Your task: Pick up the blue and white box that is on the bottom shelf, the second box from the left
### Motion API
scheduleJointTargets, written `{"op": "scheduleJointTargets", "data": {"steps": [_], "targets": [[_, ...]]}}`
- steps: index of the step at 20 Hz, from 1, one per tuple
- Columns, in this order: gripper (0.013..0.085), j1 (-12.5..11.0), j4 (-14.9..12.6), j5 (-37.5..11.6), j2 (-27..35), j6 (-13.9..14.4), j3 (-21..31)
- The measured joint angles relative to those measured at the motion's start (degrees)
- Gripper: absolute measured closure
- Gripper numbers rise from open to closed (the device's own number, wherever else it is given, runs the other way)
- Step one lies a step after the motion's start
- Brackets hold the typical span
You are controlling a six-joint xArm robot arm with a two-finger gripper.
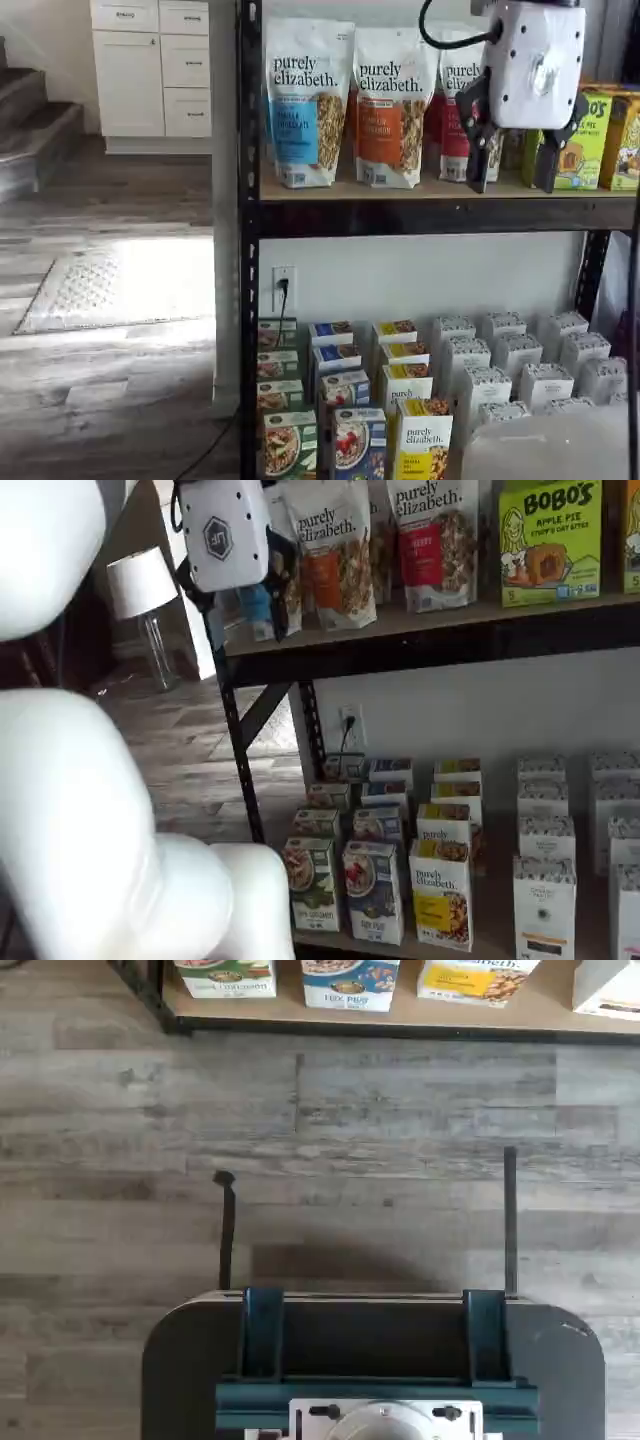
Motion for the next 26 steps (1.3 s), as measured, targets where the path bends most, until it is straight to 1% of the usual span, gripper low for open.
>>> {"op": "scheduleJointTargets", "data": {"steps": [1,2,3,5,9,14,21,26], "targets": [[0.013,-0.48,0.57,0.32,0.16,-0.24,-0.13],[0.013,-2.82,3.04,1.54,0.84,-1.22,-0.68],[0.013,-3.54,4.03,1.87,0.99,-1.57,-0.79],[0.013,-3.82,4.77,1.93,0.98,-1.66,-0.8],[0.013,-2.89,4.35,1.8,1.06,-1.0,-0.69],[0.013,-1.15,2.92,0.34,1.1,0.01,0.95],[0.013,0.19,1.09,-5.13,0.9,0.41,5.97],[0.013,1.15,-0.18,-10.26,0.91,0.85,10.42]]}}
